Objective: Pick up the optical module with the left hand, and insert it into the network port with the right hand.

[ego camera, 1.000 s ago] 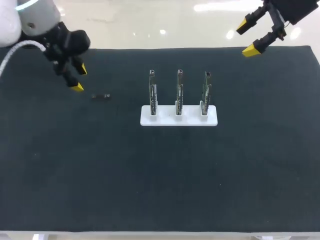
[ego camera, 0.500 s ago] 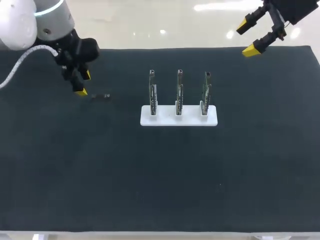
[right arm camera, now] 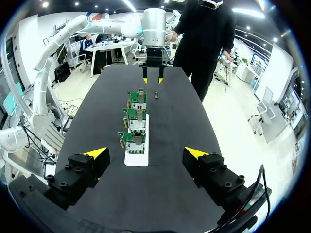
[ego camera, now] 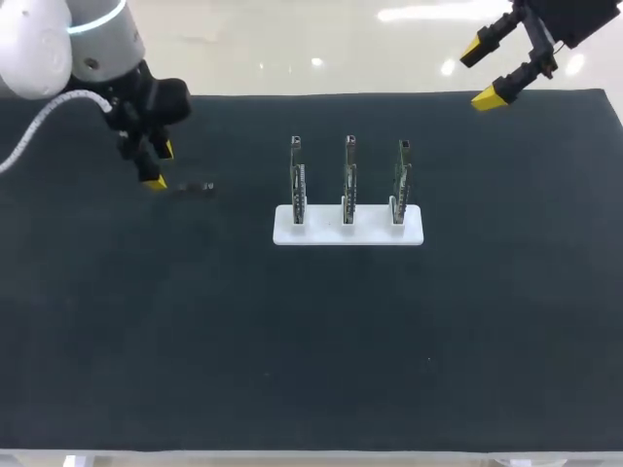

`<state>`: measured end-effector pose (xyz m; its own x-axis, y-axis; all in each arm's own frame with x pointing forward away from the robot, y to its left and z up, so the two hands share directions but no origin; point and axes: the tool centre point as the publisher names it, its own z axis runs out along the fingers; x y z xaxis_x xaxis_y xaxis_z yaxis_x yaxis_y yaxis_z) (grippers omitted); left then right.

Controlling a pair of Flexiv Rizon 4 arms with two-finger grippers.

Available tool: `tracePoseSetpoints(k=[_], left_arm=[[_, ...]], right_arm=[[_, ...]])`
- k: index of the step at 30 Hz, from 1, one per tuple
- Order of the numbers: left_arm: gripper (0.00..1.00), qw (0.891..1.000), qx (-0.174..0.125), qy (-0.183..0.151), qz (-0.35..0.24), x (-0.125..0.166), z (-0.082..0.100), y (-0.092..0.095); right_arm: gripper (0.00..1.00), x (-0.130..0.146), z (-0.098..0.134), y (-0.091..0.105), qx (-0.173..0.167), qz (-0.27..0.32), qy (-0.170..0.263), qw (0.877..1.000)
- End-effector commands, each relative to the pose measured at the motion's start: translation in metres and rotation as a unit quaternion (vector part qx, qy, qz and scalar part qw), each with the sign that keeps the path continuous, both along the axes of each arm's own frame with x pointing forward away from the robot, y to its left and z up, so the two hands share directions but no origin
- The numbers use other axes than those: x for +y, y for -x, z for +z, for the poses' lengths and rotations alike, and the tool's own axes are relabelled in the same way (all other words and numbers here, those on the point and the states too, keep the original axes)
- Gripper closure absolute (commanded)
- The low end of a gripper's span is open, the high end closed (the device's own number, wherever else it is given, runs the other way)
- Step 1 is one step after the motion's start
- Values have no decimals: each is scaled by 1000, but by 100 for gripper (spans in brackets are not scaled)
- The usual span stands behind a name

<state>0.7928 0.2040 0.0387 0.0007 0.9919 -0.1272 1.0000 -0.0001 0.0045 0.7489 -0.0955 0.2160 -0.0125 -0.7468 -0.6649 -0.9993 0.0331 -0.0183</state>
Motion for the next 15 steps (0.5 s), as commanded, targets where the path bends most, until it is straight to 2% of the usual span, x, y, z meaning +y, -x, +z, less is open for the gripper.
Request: tracePoseSetpoints(k=[1,4,15], left_arm=[[0,1000,11,-4,0,-6,-10,-6],[0,1000,19,-8,1,-8,-14,-9],[0,1000,9,-12,3,-18,-27,-21]], right_arm=[[0,0,0,-1,0,1,-1,1000],[0,0,0,-1,0,1,-1,1000],[0,0,0,-1,0,1,-1,1000]])
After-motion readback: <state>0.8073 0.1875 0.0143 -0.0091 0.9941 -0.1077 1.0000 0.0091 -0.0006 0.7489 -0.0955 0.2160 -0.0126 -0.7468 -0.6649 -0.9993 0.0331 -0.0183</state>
